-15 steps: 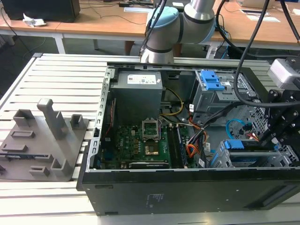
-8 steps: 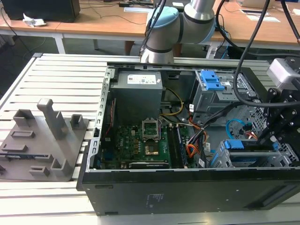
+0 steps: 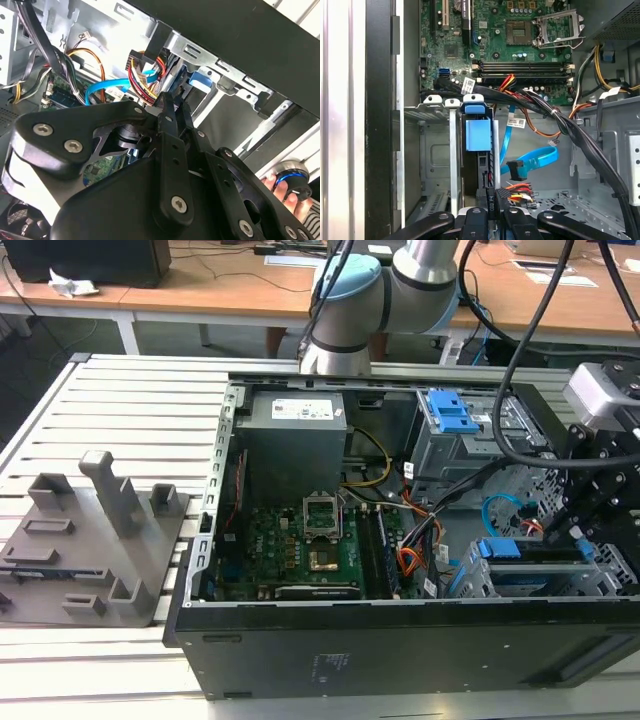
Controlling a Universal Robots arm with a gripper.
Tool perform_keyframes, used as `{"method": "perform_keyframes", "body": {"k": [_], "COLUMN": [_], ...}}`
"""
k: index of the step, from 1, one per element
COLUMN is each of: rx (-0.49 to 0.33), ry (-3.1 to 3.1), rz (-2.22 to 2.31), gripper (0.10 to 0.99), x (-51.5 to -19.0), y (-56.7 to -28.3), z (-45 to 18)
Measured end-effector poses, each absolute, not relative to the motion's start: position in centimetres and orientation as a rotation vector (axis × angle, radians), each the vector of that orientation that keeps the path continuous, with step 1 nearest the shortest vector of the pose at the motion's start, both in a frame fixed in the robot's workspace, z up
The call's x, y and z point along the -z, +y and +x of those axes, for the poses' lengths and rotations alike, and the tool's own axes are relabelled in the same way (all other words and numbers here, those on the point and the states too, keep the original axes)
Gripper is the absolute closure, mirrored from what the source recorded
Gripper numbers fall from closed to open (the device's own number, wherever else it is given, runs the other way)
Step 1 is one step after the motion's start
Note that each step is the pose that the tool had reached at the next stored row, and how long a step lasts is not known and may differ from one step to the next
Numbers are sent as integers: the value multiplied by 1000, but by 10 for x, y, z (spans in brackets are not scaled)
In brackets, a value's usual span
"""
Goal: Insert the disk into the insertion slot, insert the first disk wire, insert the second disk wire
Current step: 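Insert the first disk wire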
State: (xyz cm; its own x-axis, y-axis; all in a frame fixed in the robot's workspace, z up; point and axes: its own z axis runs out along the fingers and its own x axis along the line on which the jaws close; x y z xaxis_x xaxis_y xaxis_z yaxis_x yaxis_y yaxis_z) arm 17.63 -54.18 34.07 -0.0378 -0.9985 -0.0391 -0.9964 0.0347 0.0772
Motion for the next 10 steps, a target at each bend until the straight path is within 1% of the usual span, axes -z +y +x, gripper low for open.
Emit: {"method": "perform_keyframes", "body": {"k": [10], "rx": [131], "ry": [-2243], "rz": [2160], "gripper": [898], "x": [-337], "y": [-544], "z": [179]}}
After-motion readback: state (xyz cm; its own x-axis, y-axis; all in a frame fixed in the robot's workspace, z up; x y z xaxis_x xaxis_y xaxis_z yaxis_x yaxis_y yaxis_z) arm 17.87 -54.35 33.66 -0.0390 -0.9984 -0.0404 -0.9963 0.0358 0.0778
